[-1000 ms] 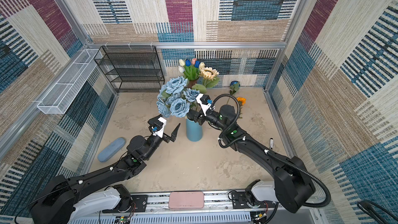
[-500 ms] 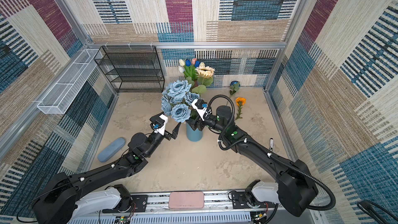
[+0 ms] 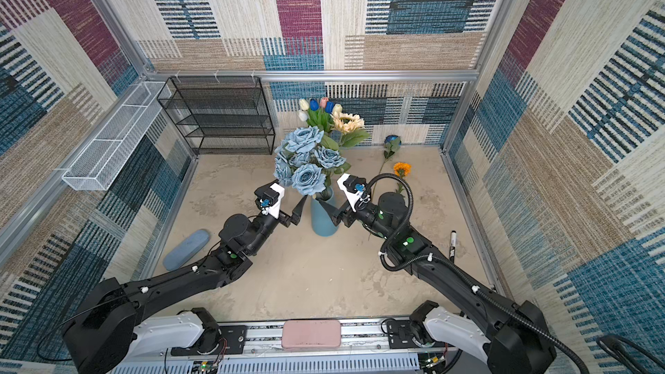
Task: Arrange flowers in a vase
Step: Place the flowers into the vase, then pick up the flower from the top-right of the table.
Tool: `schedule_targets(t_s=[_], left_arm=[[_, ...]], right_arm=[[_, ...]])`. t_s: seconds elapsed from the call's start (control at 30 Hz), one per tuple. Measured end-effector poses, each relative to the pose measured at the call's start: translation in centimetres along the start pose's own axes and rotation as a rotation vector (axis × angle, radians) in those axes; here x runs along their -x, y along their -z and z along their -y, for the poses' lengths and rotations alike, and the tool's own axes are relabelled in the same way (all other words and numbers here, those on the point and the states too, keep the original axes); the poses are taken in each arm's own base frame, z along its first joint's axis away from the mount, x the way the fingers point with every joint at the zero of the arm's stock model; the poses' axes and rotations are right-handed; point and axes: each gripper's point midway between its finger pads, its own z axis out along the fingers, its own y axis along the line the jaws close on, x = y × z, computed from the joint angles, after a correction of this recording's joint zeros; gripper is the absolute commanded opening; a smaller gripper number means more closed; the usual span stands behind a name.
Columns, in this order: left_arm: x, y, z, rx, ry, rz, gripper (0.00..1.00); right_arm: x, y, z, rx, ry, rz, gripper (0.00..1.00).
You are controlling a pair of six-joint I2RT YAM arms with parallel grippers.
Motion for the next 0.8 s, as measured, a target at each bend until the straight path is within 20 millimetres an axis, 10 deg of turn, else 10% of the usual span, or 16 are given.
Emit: schedule_targets(t_s=[0.2, 0.37, 0.47, 0.8], left_arm=[[-0.2, 0.1, -0.3, 0.02, 0.0, -0.004, 0.94], [-0.8, 0.3, -0.2, 0.017, 0.001, -0.018, 0.94], [-0.7, 0.5, -0.3, 0.018, 0.002, -0.014, 0.94], [-0.8, 0.9, -0.4, 0.018, 0.001, -0.016, 0.94]], right_arm=[[1.8, 2.4, 2.6, -0.166, -0.019, 0.082, 0.82], [1.0, 3.1, 13.3, -0.471, -0.2, 0.046, 0.64], [-3.8, 1.3, 18.8, -0.568, -0.356, -0.093, 0.48], [-22.7, -3.1, 24.5, -0.614, -0.723, -0.588, 0.41]])
